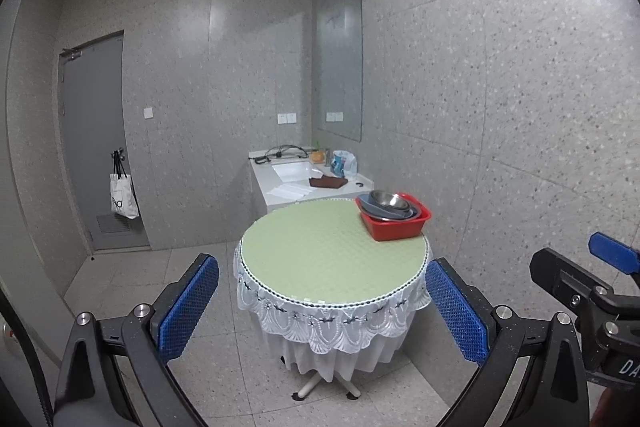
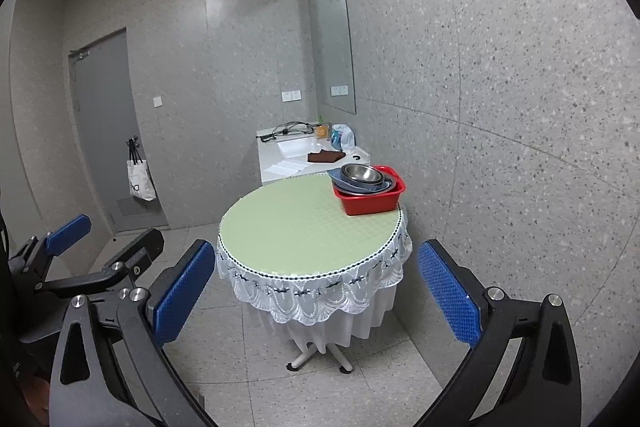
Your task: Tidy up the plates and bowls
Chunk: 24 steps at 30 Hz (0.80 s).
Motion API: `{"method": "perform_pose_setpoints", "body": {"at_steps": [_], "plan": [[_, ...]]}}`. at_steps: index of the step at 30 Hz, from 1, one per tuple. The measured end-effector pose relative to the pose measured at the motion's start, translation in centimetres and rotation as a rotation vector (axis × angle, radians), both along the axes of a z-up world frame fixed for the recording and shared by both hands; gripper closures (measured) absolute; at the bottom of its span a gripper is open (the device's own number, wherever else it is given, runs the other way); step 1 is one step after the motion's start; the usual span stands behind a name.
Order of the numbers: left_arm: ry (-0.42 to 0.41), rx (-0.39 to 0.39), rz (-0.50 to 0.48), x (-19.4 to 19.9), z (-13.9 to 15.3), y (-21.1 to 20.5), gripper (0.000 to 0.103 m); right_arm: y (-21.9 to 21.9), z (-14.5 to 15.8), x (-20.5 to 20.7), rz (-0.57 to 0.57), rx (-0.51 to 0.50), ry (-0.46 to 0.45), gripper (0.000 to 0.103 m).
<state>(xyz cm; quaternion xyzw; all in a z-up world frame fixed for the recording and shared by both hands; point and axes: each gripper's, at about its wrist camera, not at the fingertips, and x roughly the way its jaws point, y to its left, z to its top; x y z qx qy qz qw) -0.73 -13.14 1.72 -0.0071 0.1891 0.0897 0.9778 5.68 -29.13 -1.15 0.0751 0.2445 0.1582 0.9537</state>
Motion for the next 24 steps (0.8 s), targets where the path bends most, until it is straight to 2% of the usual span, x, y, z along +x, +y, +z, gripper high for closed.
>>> {"method": "perform_pose_setpoints", "body": {"at_steps": [24], "plan": [[-0.019,-0.021,-0.078,-1.3,0.8,6.4,0.001,4.7,1.7,-2.5,-0.1,-0.011,-0.016,0.0]]}}
